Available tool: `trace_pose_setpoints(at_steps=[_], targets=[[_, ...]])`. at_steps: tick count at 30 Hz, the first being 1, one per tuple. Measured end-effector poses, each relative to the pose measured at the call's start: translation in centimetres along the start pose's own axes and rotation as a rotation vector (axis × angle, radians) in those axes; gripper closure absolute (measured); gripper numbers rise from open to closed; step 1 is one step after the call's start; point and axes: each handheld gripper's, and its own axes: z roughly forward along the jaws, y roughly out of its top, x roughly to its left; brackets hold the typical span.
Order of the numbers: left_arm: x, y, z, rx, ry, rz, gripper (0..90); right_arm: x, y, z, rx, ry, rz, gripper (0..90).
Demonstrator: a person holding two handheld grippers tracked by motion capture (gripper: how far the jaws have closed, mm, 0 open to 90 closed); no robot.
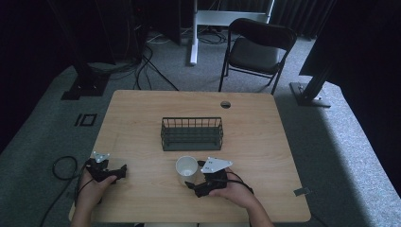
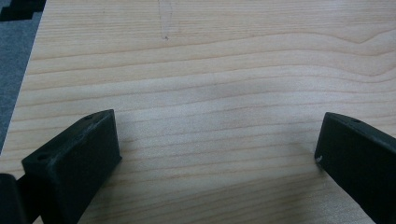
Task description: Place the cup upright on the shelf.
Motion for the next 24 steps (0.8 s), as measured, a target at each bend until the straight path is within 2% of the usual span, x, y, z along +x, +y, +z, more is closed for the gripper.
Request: trace_pose_setpoints(at_steps=[24], targets=[[0.0, 0.0, 0.0, 0.000, -0.004, 0.003, 0.2, -0.1, 1.6, 1.5, -0.079, -0.014, 0.014, 12.0]])
